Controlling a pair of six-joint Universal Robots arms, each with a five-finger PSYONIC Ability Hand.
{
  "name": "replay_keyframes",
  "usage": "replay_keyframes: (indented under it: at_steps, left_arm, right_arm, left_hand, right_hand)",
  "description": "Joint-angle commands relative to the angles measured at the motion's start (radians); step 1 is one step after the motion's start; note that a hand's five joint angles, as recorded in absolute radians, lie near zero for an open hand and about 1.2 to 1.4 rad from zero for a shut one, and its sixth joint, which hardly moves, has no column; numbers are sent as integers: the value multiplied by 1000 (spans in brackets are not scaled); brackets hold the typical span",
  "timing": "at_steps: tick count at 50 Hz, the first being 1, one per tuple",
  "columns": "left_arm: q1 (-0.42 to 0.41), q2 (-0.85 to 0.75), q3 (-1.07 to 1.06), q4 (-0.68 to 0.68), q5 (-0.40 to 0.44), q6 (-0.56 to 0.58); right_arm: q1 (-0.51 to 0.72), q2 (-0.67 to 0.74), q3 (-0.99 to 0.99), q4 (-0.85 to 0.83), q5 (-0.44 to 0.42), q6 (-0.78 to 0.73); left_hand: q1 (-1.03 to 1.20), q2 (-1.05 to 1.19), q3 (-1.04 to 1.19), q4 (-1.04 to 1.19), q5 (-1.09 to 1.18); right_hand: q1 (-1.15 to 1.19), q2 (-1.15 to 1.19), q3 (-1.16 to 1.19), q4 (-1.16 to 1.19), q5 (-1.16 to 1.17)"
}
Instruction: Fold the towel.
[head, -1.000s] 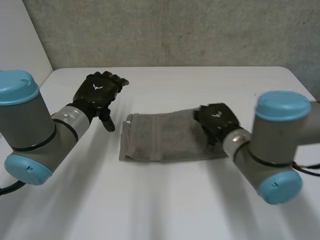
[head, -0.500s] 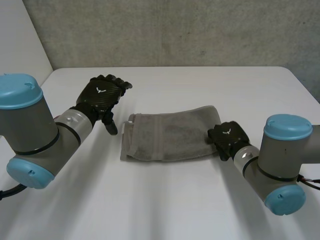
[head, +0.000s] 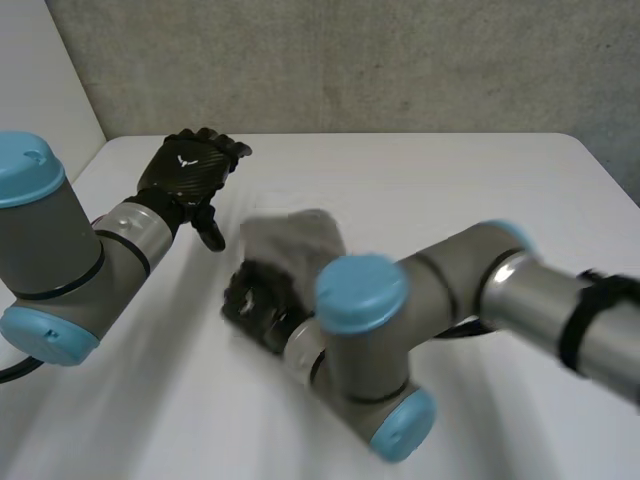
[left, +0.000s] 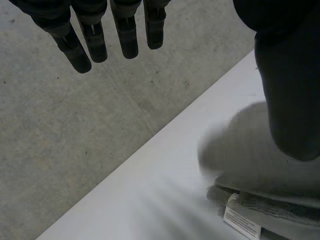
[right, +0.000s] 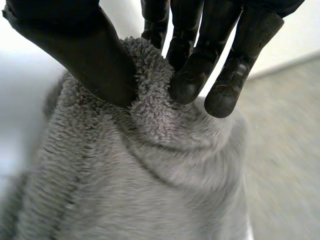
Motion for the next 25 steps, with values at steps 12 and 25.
replay_keyframes:
  at_steps: [12,25]
  left_arm:
    - [-1,-2,25,6,0,0]
    - [-57,-82,22,6,-2,-127]
  right_arm:
    - [-122,-224,149,4,-42,333]
    - [-271,-289,191,7,-39,672]
  left_hand:
    - [-66,-67,-58,-64,-217]
    - [-57,-59,-49,-55,-209]
  right_hand:
    - [-1120,-1094,-1165,-1160,-1146]
    - [-1120,-1094,-1165,-1160,-1146]
